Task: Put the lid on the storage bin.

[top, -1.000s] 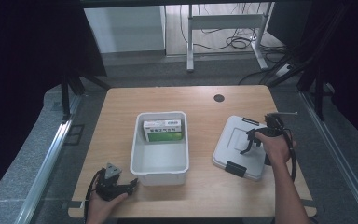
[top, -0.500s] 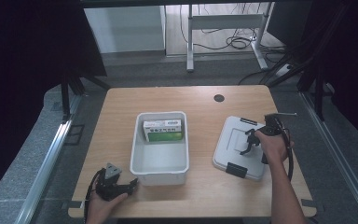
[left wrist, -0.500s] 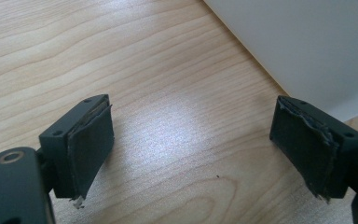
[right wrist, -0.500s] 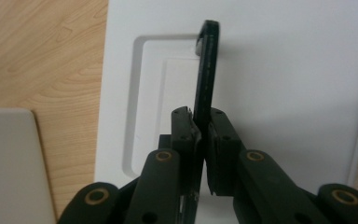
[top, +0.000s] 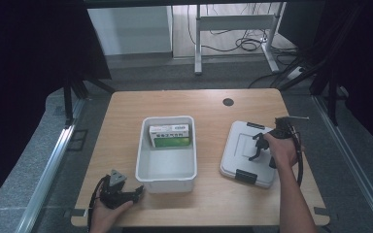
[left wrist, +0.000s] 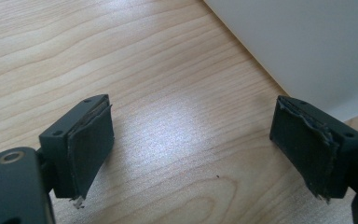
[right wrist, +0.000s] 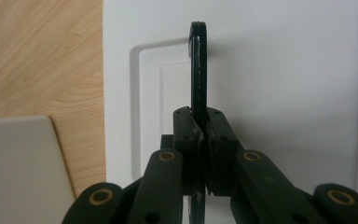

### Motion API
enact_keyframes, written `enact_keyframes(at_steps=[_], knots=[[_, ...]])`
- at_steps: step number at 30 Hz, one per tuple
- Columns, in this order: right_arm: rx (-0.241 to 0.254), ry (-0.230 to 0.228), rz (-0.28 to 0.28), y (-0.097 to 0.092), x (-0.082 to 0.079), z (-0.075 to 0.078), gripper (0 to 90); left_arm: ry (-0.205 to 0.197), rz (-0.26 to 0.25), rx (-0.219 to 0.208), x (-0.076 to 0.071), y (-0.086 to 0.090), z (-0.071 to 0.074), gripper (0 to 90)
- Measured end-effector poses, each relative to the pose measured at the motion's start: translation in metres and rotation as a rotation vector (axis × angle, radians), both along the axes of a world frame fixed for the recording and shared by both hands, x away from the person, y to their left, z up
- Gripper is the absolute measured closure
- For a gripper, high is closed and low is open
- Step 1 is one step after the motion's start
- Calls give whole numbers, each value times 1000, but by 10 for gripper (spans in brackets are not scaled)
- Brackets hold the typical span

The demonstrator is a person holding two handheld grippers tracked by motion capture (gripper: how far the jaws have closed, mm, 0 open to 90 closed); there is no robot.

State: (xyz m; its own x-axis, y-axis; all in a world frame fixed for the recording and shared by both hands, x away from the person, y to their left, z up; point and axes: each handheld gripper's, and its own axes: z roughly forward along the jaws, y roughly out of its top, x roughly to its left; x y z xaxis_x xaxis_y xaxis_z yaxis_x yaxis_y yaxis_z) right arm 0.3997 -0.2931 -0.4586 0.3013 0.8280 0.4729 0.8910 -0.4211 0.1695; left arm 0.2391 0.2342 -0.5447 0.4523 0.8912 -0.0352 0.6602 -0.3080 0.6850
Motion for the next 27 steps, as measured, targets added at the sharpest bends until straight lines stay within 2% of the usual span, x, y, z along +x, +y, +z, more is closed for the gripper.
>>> enact_keyframes(at_steps=[2,11,20,27], knots=[[13,-2,-2,-1,-1,1,848,0,0,0,0,0,0,134],[9,-24,9,-6,-6,10,848,0,0,0,0,0,0,134],[-6,-76,60,-2,-12,33,848,0,0,0,0,0,0,134],[-15,-89,88,3,-14,44,848,0,1,0,0,0,0,134]])
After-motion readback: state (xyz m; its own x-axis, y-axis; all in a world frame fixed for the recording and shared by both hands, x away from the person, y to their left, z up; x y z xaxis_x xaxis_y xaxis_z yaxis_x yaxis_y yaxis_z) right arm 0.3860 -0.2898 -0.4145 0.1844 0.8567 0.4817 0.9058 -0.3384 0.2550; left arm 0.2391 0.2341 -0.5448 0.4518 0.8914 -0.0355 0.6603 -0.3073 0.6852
